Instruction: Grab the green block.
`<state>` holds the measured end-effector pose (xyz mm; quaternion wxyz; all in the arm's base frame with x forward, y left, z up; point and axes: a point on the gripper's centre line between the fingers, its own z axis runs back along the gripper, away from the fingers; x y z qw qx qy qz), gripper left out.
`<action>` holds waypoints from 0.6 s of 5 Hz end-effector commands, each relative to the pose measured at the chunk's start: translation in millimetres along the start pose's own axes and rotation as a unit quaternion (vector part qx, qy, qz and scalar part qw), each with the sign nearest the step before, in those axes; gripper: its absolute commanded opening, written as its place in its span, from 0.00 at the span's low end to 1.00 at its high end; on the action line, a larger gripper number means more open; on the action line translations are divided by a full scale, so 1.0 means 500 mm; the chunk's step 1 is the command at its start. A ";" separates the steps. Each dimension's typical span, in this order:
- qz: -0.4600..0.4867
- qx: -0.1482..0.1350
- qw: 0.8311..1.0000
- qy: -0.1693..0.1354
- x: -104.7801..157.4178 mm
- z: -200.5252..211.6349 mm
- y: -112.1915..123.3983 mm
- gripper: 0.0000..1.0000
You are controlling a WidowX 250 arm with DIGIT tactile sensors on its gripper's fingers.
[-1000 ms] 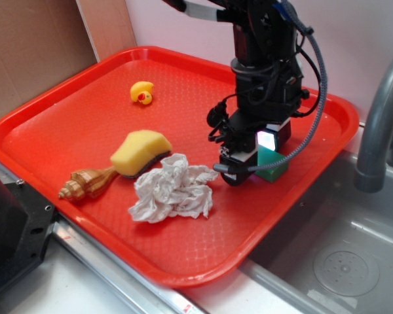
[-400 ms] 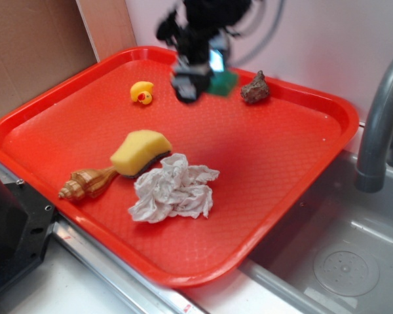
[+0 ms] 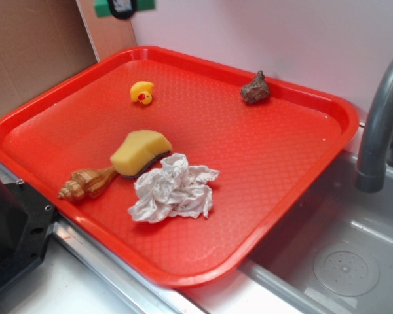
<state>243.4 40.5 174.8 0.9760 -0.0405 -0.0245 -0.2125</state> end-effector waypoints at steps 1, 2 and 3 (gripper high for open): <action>0.240 0.075 0.965 -0.080 -0.134 0.111 -0.114 0.00; 0.350 0.145 0.924 -0.062 -0.094 0.107 -0.158 0.00; 0.461 0.162 0.871 -0.045 -0.039 0.087 -0.165 0.00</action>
